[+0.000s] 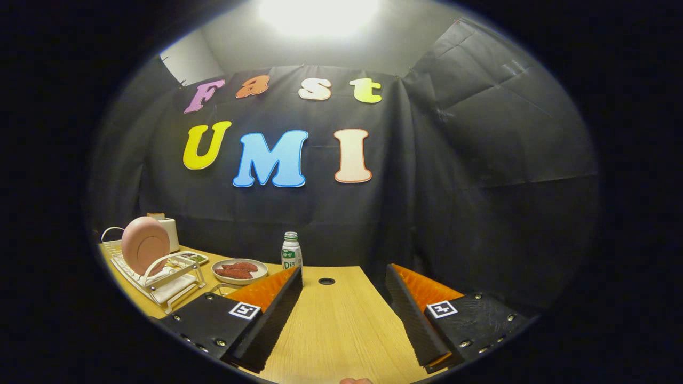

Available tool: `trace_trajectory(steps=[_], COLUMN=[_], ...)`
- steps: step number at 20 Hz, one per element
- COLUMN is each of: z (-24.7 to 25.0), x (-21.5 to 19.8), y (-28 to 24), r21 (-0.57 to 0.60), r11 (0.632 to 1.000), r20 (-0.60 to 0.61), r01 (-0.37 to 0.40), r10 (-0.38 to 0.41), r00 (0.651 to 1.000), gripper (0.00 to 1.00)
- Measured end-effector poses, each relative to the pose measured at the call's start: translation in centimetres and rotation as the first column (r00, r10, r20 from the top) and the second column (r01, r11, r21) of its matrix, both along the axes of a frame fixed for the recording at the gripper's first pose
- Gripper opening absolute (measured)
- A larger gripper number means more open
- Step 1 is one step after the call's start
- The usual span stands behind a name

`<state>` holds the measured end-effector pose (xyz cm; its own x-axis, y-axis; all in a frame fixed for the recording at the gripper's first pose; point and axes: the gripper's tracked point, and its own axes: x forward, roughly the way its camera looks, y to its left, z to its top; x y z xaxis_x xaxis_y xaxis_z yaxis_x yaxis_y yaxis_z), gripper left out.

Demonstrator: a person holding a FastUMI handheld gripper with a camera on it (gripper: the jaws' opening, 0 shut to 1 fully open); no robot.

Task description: Take the plate from the dish rack, then take the spoon from the basket and place it into the plate.

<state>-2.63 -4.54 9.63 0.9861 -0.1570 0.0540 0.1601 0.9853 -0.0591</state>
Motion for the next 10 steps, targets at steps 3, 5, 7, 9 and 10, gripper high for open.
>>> trace_trajectory(steps=[3, 5, 7, 9, 10], z=[0.0, 0.0, -0.4, -0.6, -0.6], x=[-1.6, -2.8, -3.8, -4.7, -5.0], y=[2.0, 3.6, 5.8, 8.5, 10.2], r21=[0.008, 0.016, 0.022, 0.03, 0.03], r11=[1.0, 0.999, 0.999, 0.999, 1.0], r20=[-0.014, -0.018, -0.034, -0.051, -0.058], r01=[0.016, 0.031, 0.03, 0.017, 0.004], r10=[-0.016, -0.031, -0.029, -0.015, -0.002], r00=[1.0, 0.999, 0.999, 0.999, 0.998], gripper=[0.98, 0.98, 0.98, 0.98, 0.98])
